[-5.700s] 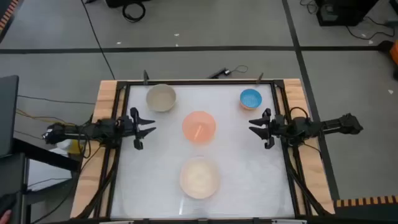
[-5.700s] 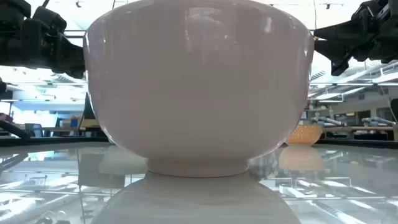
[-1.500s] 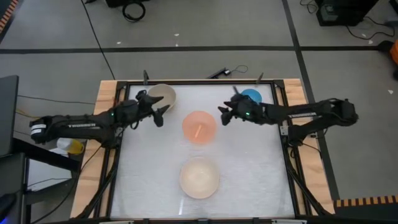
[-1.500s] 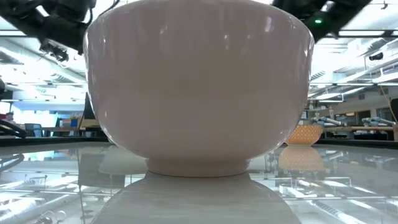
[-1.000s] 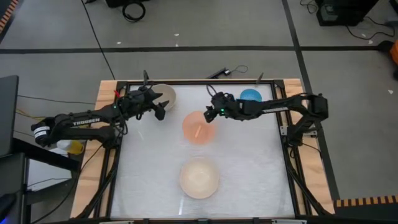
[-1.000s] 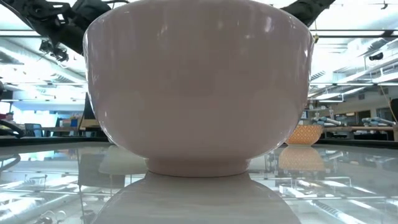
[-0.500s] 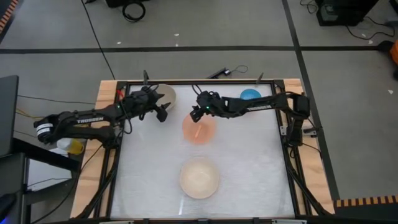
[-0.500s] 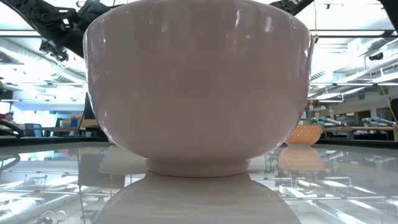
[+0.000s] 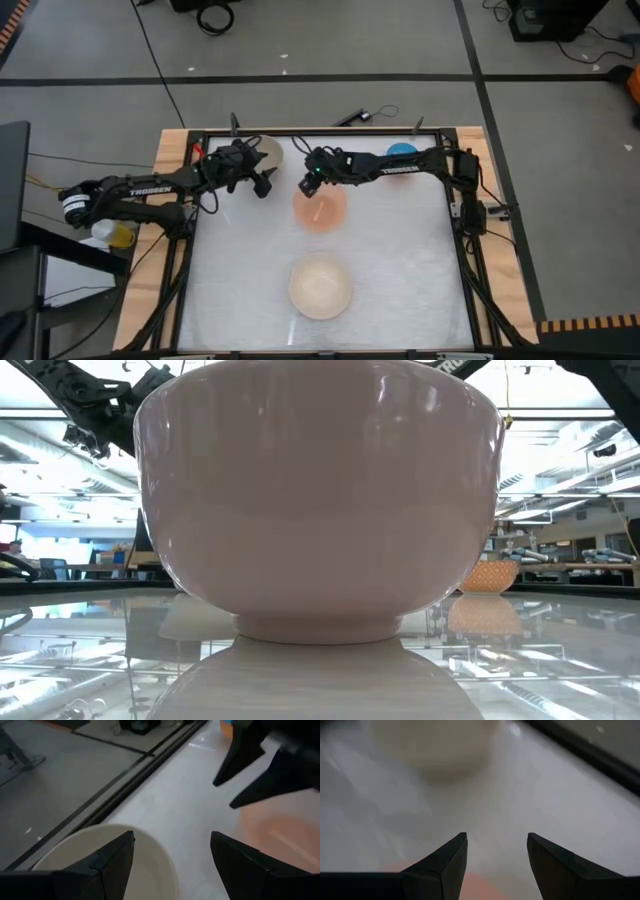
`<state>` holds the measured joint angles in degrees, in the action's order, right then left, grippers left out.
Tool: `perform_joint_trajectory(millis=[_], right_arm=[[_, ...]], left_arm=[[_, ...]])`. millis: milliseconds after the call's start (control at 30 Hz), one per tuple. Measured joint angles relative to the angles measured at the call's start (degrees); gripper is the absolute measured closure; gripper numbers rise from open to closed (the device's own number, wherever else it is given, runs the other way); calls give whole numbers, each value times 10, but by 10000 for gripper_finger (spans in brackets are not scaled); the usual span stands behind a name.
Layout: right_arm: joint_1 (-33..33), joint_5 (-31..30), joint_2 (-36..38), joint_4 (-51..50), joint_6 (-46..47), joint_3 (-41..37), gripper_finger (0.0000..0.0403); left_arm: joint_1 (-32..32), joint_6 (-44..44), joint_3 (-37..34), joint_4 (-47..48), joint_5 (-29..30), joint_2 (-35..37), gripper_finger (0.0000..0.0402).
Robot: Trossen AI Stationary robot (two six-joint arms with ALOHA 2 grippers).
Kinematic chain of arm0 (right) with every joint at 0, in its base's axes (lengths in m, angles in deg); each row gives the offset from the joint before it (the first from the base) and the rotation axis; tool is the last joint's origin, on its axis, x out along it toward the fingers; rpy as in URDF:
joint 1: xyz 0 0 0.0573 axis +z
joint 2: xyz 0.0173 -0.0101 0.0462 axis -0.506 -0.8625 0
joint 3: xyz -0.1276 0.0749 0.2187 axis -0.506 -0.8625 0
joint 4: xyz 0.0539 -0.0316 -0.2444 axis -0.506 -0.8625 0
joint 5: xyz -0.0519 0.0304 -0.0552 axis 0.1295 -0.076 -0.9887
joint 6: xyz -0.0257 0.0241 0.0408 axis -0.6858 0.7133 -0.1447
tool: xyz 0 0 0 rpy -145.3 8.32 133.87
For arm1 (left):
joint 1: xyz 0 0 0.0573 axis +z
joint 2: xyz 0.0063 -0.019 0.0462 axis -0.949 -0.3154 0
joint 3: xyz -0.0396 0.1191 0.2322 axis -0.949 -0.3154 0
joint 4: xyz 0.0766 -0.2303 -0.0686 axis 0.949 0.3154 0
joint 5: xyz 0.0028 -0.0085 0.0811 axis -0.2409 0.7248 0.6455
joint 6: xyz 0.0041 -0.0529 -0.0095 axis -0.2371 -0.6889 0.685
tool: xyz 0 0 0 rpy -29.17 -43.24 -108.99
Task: Nest bowls inside each other
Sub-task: Stack the orange bowl on the white bowl
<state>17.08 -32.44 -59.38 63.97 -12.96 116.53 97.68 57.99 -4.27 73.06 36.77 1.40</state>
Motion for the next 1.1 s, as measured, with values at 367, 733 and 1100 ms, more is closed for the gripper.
perform_joint_trajectory(millis=[367,733,1100], right_arm=[[20,11,113,-209,-35,1,190],[-2,31,85,-210,-32,-54,190],[-10,62,85,-164,-35,-86,272]], left_arm=[[-7,15,0,10,-4,8,136],[-28,2,0,-4,-8,7,136],[-30,-1,0,-12,-8,7,136]])
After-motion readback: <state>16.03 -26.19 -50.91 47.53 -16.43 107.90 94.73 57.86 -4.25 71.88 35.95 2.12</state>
